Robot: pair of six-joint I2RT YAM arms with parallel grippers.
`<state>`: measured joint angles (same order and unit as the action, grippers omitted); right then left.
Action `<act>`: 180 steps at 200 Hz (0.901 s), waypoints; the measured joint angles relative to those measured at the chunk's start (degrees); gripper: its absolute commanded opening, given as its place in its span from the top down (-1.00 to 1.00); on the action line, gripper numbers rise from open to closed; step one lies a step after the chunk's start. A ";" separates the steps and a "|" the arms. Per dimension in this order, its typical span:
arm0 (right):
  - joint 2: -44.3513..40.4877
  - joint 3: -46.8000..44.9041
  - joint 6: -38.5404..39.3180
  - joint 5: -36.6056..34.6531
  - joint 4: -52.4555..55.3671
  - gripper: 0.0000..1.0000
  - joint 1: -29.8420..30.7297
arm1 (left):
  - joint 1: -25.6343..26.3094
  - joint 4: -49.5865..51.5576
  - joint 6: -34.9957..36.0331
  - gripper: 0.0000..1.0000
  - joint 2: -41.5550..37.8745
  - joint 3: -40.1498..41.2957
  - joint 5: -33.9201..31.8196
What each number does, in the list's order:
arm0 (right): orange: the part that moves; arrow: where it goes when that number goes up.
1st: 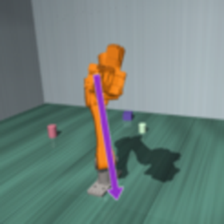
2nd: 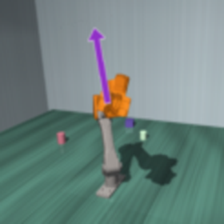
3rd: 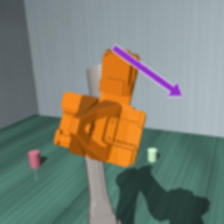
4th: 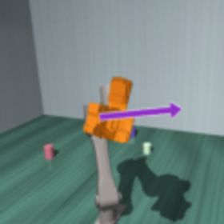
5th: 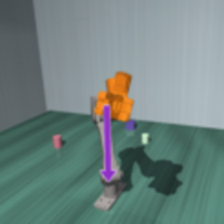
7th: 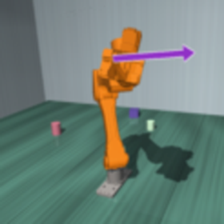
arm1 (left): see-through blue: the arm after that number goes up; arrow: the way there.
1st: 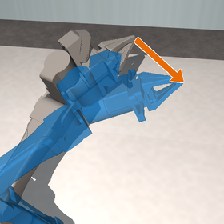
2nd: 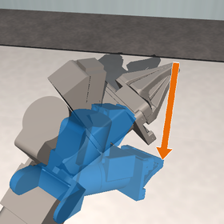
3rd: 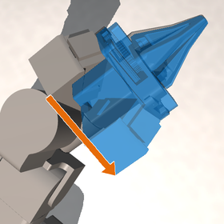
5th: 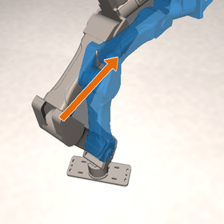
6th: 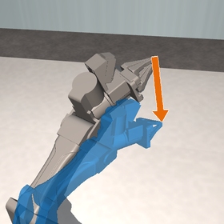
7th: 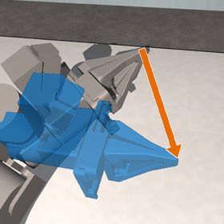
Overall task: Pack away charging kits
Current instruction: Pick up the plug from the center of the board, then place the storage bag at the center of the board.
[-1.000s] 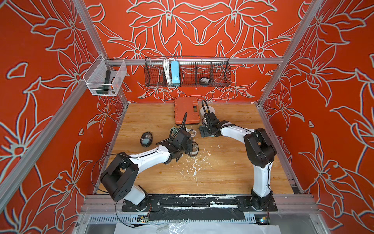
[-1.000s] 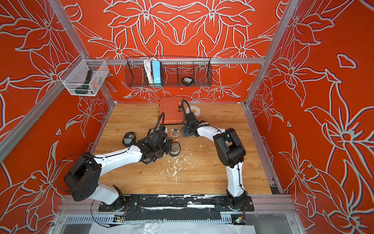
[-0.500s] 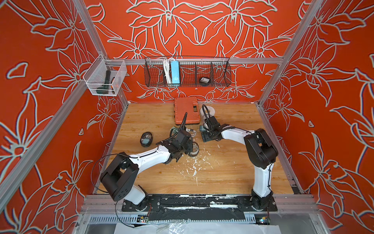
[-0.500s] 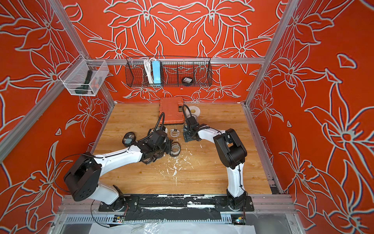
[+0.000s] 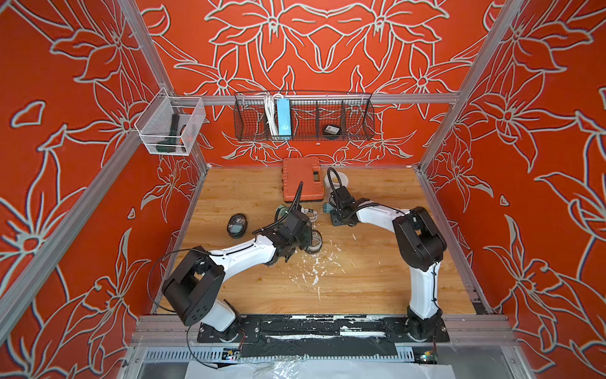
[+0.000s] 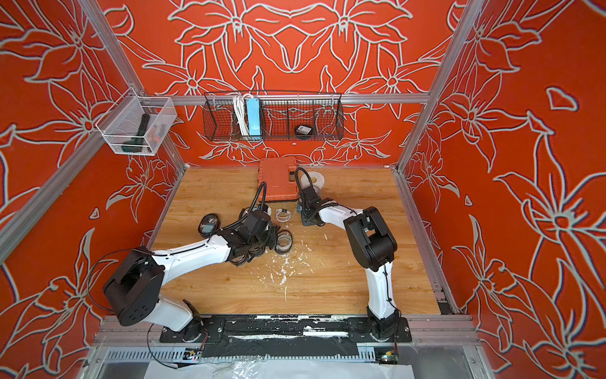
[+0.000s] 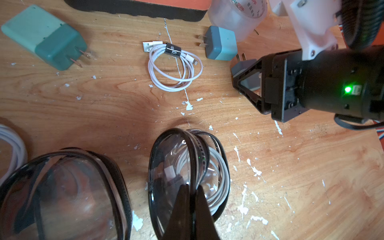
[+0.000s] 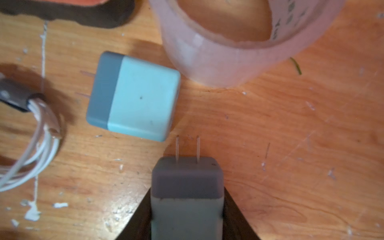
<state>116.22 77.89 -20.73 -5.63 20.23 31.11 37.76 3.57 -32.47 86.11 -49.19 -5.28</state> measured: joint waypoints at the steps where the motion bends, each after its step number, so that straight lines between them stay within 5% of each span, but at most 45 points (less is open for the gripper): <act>1: 0.00 0.02 -0.04 -0.07 0.09 0.50 0.00 | 0.00 0.00 0.00 1.00 0.00 0.00 0.02; 44: -2.29 -2.03 -2.25 0.26 1.64 0.78 0.44 | -0.26 -0.02 0.00 1.00 0.00 0.00 0.20; 101: -20.72 -14.25 -7.39 -1.27 2.93 0.99 5.81 | -0.72 -0.31 -0.17 1.00 0.00 0.00 1.16; 180: -41.13 -30.45 -14.58 3.30 -5.64 1.00 12.26 | -1.66 -4.70 -0.20 1.00 -0.02 2.12 6.12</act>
<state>75.09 47.44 -35.31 -2.33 14.59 43.38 36.10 -1.13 -32.67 86.08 -47.07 0.84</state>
